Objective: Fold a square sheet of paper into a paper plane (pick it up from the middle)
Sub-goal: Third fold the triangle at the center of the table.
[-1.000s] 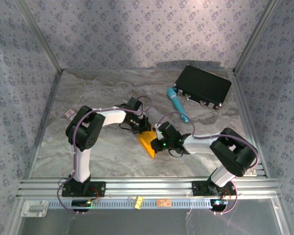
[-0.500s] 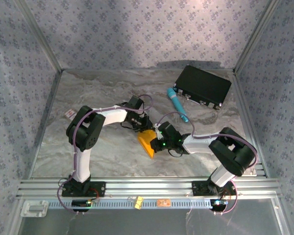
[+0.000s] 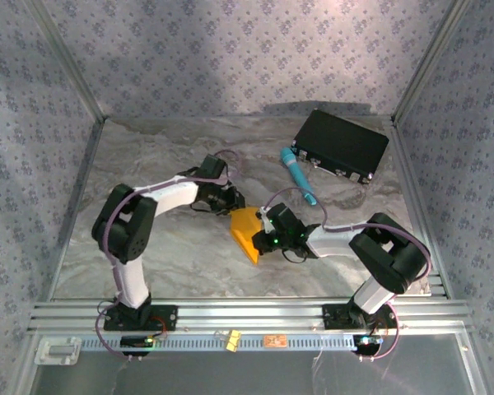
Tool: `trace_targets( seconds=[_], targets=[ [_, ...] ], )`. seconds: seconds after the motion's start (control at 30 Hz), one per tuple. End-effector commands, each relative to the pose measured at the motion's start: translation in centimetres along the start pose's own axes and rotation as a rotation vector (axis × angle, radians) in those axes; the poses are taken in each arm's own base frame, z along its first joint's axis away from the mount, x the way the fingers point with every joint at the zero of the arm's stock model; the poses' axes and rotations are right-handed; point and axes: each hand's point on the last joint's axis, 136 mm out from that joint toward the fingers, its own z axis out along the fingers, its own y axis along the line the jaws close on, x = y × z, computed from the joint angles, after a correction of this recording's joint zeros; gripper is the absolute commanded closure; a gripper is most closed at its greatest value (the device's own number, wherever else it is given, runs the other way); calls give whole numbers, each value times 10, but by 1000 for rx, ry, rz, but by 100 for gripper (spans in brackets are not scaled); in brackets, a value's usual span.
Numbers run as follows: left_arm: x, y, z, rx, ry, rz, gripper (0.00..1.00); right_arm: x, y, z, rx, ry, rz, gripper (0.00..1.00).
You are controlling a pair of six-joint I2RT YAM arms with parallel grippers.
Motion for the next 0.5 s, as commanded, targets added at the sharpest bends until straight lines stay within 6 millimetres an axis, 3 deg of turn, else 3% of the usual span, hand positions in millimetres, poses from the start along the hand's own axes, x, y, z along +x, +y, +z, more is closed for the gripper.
trace_targets(
  seconds=[0.0,0.17,0.37,0.47],
  targets=[
    [-2,-14,-24,89,-63,-14,82,22,-19,2,58,70,18,95],
    [24,-27,-32,220,-50,-26,89,23,-20,2,61,73,20,95],
    [60,-23,-17,244,-6,-38,92,23,-21,3,64,78,19,95],
    [68,-23,-9,255,-1,-46,93,23,-22,4,64,80,20,95]
  ],
)
